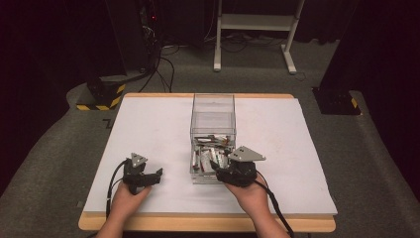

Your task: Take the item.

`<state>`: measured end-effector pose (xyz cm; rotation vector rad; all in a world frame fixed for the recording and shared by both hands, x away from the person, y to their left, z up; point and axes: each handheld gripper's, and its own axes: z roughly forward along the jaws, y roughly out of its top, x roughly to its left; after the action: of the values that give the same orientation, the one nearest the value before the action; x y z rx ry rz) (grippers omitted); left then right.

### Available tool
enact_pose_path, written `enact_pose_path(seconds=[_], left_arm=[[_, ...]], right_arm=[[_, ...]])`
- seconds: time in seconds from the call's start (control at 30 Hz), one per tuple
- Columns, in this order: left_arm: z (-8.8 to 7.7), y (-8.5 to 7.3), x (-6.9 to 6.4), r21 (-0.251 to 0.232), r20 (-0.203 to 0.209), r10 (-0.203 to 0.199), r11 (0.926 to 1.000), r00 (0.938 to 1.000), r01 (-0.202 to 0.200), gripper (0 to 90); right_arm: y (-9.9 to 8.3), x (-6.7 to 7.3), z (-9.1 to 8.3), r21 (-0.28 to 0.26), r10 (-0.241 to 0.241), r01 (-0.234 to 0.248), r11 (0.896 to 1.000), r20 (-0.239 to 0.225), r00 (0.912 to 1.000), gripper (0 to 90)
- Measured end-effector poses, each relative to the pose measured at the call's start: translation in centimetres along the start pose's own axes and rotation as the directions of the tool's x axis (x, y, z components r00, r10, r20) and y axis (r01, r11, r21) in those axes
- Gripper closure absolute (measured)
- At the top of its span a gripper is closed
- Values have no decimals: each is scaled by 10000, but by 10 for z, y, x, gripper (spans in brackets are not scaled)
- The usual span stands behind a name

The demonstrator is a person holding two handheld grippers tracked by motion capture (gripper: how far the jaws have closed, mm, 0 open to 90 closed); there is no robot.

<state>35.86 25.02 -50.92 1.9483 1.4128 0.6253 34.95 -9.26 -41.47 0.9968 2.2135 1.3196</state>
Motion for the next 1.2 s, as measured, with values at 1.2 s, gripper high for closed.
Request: enact_pose_path(seconds=[1.2], left_arm=[[0,0,0,7,3,-10,10000,10000,10,147]], right_arm=[[-9,7,16,894,833,-810,9927,-225,9963,598]])
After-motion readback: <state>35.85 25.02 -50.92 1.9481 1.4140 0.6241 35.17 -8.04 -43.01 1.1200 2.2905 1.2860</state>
